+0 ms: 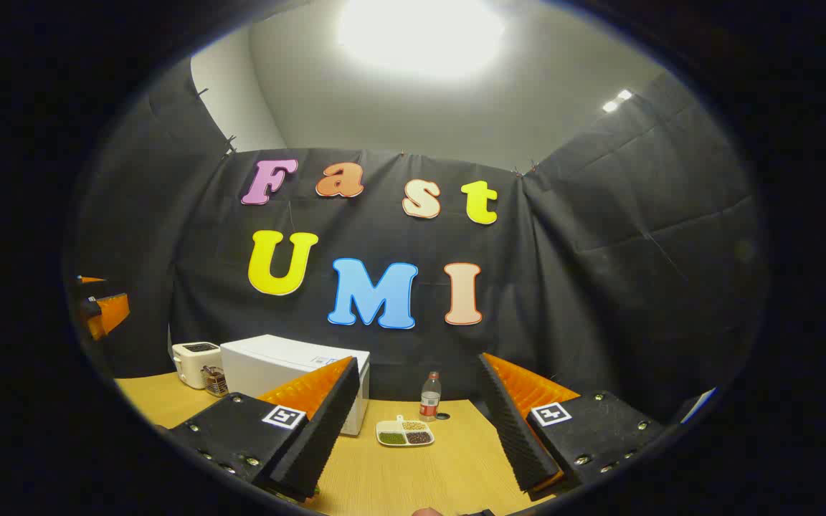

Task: Open the microwave oven with the left hand, put the food in, and close the microwave oven.

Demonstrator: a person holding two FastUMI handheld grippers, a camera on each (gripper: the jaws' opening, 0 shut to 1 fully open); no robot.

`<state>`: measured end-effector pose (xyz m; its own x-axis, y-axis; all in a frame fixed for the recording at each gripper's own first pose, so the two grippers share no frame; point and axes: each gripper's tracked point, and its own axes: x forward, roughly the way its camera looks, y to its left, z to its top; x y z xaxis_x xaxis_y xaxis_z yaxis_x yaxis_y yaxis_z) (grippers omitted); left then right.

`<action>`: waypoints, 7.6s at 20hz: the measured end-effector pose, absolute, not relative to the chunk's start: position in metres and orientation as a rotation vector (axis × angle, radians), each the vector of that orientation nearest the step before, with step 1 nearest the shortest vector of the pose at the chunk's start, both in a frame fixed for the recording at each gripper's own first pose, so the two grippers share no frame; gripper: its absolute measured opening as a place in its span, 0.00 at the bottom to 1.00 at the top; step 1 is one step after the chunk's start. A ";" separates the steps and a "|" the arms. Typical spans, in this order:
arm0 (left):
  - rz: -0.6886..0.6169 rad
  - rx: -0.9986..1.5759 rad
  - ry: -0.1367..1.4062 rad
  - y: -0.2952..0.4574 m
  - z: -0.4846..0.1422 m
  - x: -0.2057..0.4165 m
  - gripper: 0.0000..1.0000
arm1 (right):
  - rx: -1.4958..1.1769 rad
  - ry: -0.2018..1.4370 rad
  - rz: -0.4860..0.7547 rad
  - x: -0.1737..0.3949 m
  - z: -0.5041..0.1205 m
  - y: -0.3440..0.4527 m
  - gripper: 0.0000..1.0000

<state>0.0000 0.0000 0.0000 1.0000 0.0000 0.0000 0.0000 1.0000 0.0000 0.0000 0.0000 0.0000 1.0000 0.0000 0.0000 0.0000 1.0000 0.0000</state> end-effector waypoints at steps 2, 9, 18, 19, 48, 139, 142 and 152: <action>-0.010 -0.002 -0.006 -0.005 0.000 0.000 0.98 | -0.005 0.011 0.003 0.000 -0.005 -0.003 0.98; -0.019 0.010 -0.013 -0.024 0.006 0.000 0.97 | -0.005 0.011 0.010 0.002 -0.008 -0.012 0.99; 0.010 0.028 -0.030 -0.047 0.002 0.007 0.96 | 0.024 0.011 0.055 0.016 -0.016 -0.025 0.98; 0.005 0.021 -0.031 -0.050 0.002 0.012 0.95 | 0.025 0.011 0.049 0.018 -0.015 -0.028 0.98; -0.373 -0.087 0.069 -0.222 -0.164 0.289 0.95 | -0.089 0.105 -0.421 0.041 -0.020 -0.058 0.98; -0.387 0.018 0.454 0.057 -0.293 0.105 0.12 | 0.061 0.108 0.061 0.017 -0.022 0.171 0.97; -0.386 0.025 0.452 0.078 -0.294 0.109 0.14 | 0.069 0.131 0.059 0.017 -0.027 0.186 0.97; -0.242 -0.014 0.472 0.129 -0.297 0.104 0.55 | 0.099 0.176 0.102 0.031 -0.027 0.188 0.98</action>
<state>0.1041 0.1286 -0.2971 0.8624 -0.2340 -0.4489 0.2276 0.9713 -0.0690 0.0310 0.1880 -0.0269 0.9794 0.1095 -0.1696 -0.0922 0.9900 0.1072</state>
